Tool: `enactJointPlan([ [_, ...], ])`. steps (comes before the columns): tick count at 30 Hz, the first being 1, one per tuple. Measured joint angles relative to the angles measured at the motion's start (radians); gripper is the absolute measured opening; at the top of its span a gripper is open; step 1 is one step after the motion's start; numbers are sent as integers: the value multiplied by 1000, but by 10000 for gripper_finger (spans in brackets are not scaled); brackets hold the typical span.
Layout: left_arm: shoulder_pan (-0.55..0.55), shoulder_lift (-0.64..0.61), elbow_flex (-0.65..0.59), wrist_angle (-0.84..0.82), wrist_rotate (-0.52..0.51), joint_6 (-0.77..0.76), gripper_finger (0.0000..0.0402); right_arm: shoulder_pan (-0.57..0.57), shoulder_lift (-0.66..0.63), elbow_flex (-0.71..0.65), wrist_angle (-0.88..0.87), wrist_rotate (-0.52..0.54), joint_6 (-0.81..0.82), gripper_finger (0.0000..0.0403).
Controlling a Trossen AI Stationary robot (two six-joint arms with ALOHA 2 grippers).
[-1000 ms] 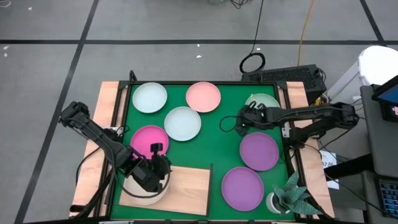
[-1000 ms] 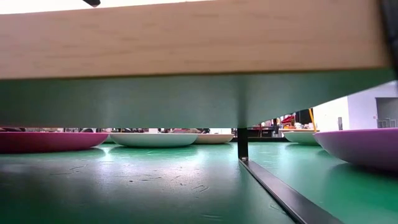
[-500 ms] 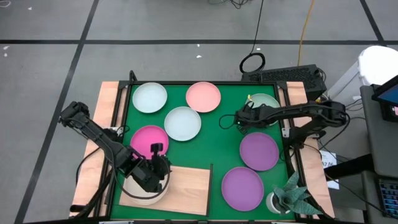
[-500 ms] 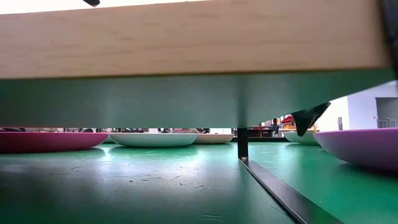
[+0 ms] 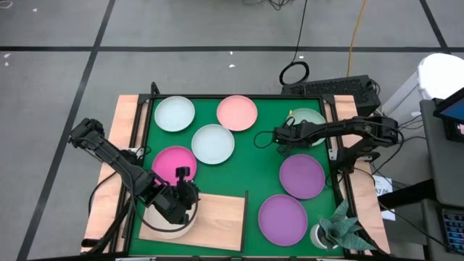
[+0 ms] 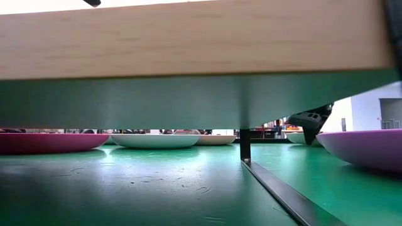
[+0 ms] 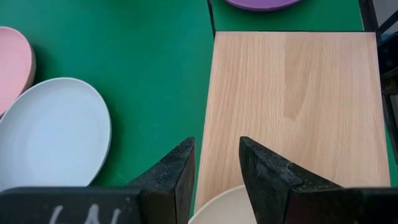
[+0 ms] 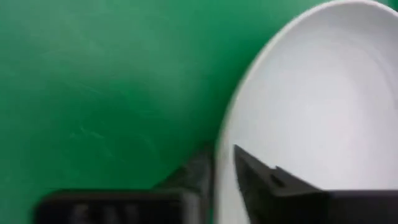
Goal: Place and stack plates onto a shelf
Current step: Put the light green plate on the shelf
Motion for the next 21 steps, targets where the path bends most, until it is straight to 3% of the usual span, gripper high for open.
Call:
enactJointPlan([
  [2,0,0,0,0,0,0,131,2,-12,0,7,2,-31,12],
  [10,0,0,0,-4,-1,-8,131,119,-79,51,43,-38,-263,3],
  [21,5,-26,21,-78,-130,-15,131,372,-95,304,146,-75,-460,1],
])
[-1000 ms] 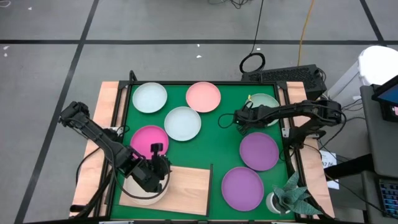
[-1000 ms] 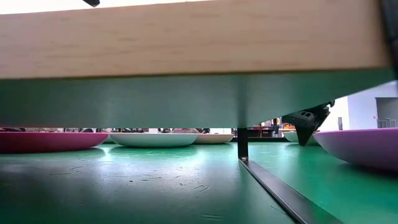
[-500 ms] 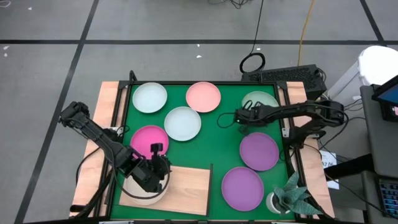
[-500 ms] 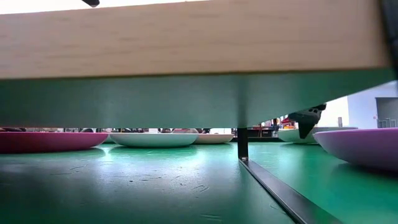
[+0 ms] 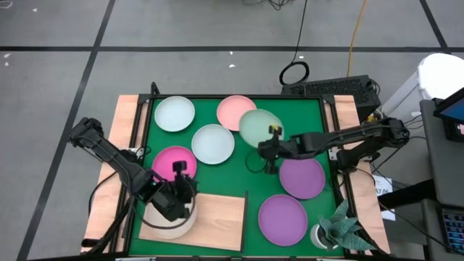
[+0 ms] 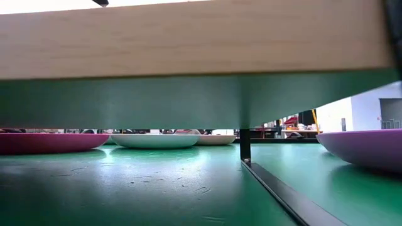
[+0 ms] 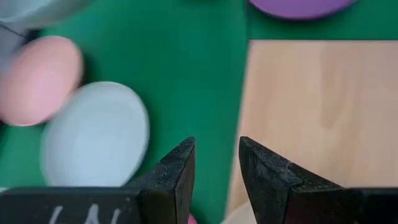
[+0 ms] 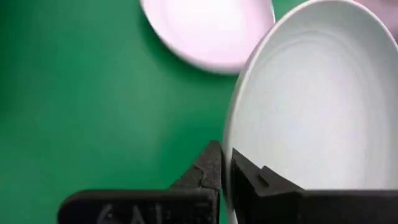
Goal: Place and stack plates onto a shelf
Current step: Put the light green plate on the shelf
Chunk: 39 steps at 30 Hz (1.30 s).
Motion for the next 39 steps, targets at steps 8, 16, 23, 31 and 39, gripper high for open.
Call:
enactJointPlan([
  [8,-21,-124,2,-105,-178,-112,131,159,124,210,57,50,-136,1],
  [16,-67,-192,2,-111,-329,-113,131,244,335,436,127,44,-243,0],
  [23,-89,-197,2,-113,-348,-113,131,284,479,602,123,-42,-303,0],
  [31,-106,-197,2,-143,-347,-137,131,311,510,654,117,-258,-243,1],
  [39,-126,-197,2,-169,-347,-158,131,331,509,654,107,-267,-240,2],
])
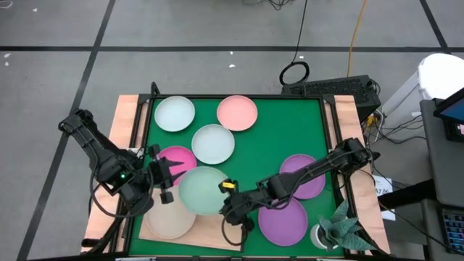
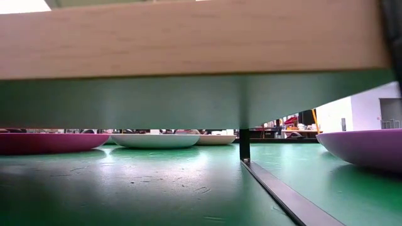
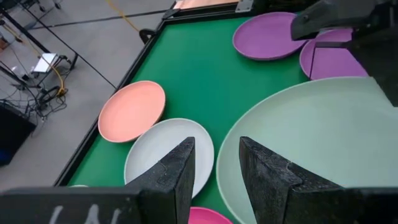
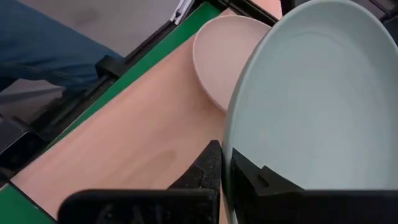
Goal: Place and stack plates onto a shelf
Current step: Put the light green plate on the shelf
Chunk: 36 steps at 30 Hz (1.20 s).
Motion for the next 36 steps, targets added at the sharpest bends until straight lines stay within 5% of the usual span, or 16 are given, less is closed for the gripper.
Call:
enactJointPlan([
  [16,0,0,0,1,0,1,131,17,-6,-1,16,-55,449,3],
  [28,6,0,0,4,0,7,131,68,0,-2,-50,-55,453,3],
  [36,6,0,0,5,0,7,131,65,-2,-68,53,-111,428,19],
])
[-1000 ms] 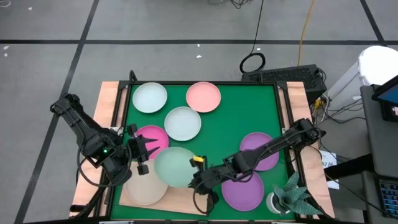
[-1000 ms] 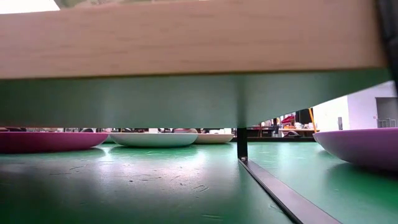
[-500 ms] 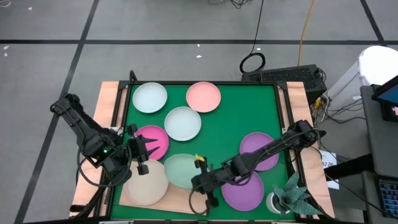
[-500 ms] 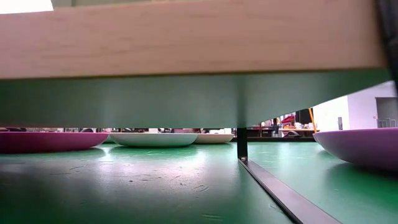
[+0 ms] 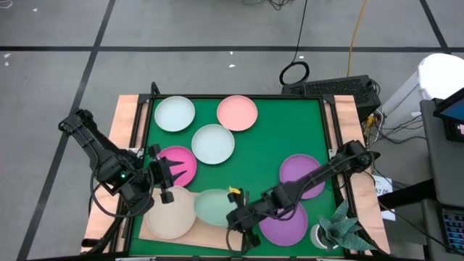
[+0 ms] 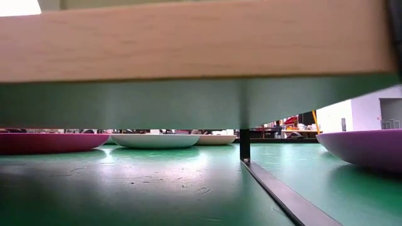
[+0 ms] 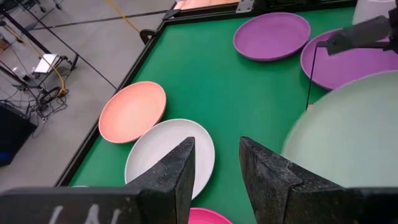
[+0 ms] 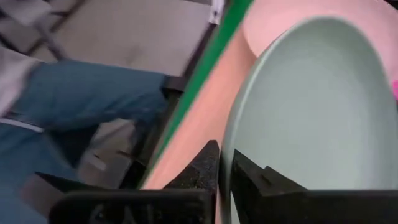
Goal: Place and stack plates onto a shelf
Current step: Put the light green plate on the shelf, then stack the pink plate on top of the brown plate on the shelf
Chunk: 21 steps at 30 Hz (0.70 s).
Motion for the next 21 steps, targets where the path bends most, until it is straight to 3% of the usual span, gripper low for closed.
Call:
enactJointPlan([
  [4,0,0,0,0,0,0,131,-13,0,-27,53,-73,-2,34],
  [21,0,0,0,0,0,-8,131,-26,-1,-36,43,-64,30,61],
])
